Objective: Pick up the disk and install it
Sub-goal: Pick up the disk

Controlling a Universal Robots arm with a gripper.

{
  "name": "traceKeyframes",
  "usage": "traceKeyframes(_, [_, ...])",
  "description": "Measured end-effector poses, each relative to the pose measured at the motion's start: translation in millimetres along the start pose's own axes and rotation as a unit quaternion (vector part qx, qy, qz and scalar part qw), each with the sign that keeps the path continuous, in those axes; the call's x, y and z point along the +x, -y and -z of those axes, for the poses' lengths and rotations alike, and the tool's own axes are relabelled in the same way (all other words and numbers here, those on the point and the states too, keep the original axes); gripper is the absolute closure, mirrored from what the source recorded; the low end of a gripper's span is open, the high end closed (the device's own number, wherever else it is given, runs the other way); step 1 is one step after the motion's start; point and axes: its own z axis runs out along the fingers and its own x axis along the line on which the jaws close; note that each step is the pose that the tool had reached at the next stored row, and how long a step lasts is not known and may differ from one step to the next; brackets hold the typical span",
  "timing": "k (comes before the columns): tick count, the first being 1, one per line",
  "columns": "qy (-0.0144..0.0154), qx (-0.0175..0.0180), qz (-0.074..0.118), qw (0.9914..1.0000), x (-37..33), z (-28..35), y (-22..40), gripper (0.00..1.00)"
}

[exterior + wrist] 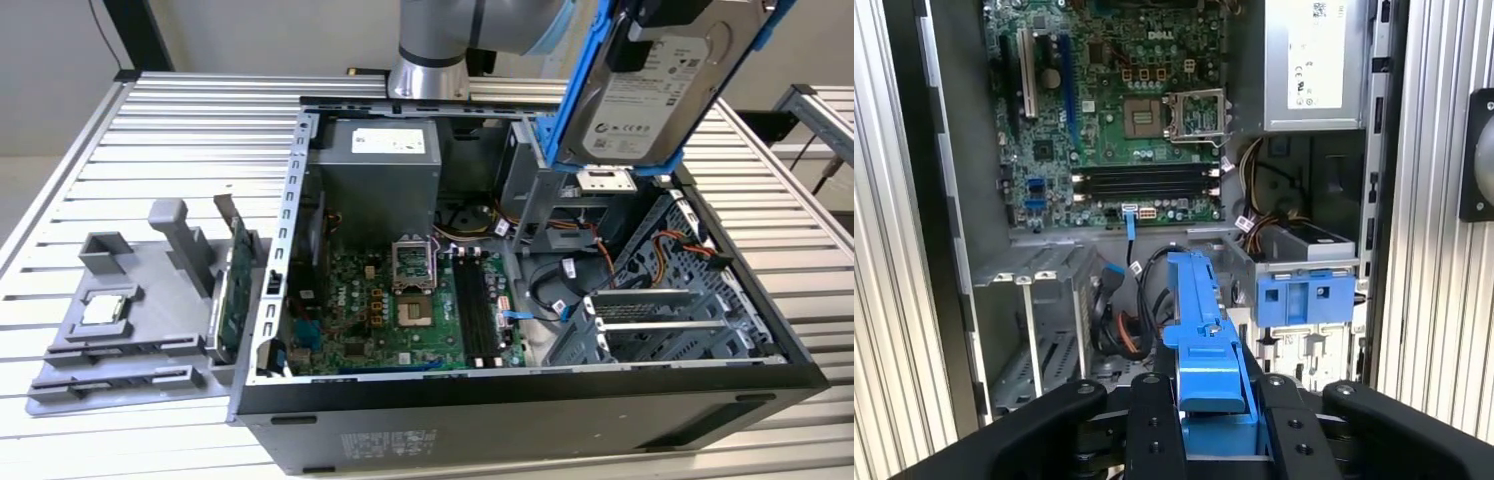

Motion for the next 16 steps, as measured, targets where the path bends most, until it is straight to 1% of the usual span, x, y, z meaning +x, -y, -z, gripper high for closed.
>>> traceKeyframes(3, [-0.0002,0.0001,-0.001,1.00000,5.1,0.0,0.8,1.00])
traceKeyframes(7, [-0.0002,0.0001,-0.001,1.00000,14.3,0.2,2.4,1.00])
traceKeyframes(10, [-0.0002,0.0001,-0.001,1.00000,18.7,-0.2,3.6,1.00])
traceKeyframes(12, [-0.0007,0.0000,-0.001,1.00000,20.2,-0.3,4.3,1.00])
traceKeyframes(16, [-0.0032,0.0002,-0.001,0.99999,20.2,-0.4,4.4,1.00])
